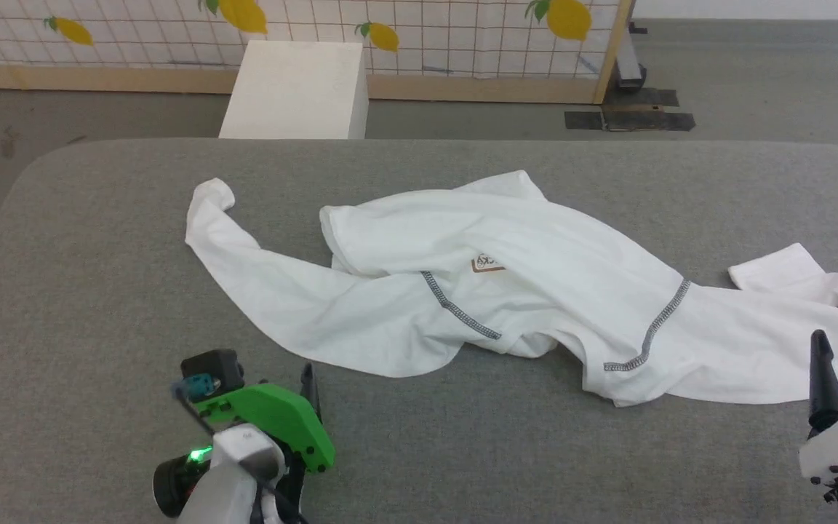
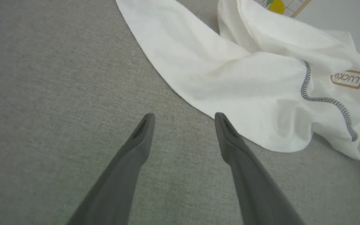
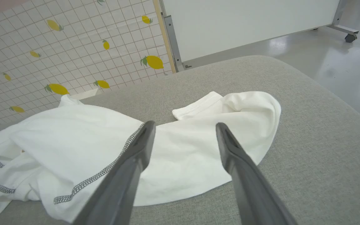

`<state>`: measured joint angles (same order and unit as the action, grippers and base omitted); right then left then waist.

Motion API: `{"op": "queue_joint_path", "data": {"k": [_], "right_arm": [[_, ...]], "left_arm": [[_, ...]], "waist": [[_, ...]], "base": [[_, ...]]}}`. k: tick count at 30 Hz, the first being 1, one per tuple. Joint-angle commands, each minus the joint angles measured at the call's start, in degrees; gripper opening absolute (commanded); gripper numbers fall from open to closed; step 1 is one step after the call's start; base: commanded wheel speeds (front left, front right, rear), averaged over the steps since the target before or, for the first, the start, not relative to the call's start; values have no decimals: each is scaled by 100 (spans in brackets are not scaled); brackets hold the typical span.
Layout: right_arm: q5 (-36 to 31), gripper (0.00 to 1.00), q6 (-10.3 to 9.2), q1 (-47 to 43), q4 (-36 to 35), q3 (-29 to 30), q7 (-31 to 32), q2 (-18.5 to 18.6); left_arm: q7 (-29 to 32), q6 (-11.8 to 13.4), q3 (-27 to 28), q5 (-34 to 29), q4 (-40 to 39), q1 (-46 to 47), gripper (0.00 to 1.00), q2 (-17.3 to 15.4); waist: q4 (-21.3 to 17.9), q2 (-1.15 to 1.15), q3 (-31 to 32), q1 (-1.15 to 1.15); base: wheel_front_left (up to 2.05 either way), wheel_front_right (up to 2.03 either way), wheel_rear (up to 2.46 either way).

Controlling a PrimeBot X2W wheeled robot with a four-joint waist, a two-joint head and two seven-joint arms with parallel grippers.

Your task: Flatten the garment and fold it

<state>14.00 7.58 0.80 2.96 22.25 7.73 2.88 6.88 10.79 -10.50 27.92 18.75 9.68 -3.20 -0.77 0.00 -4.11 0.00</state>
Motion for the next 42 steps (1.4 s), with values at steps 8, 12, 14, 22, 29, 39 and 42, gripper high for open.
{"op": "queue_joint_path", "data": {"k": [8,12,14,22,29,39,42], "right_arm": [[100,100,-9,164,-169,-139,-142,0],[181,100,-9,184,-83,-143,-217,0],[195,100,-9,190,-33,-122,-269,0],[137,100,-9,192,27,-100,-315,0],[119,100,-9,167,-75,-175,-238,0],[65,100,-9,136,-207,-314,-75,0],[53,100,-9,146,-255,-465,-23,0]], "left_arm": [[1210,426,-11,478,701,881,100,27],[1243,461,-39,524,1045,1011,100,28],[1093,342,-59,559,1097,1051,0,29],[335,-59,64,713,963,1014,0,-34],[68,128,617,826,19,550,0,-534],[723,380,666,985,-686,-42,100,-726],[392,397,837,1033,-1066,-96,100,-665]], "waist": [[-613,0,-392,0],[-733,0,-536,0],[-742,0,-583,0],[-470,0,-544,0],[-122,0,-428,0],[112,0,-400,0],[76,0,-383,0]], "base": [[0,0,0],[0,0,0],[0,0,0],[0,0,0],[0,0,0],[0,0,0],[0,0,0]]}}
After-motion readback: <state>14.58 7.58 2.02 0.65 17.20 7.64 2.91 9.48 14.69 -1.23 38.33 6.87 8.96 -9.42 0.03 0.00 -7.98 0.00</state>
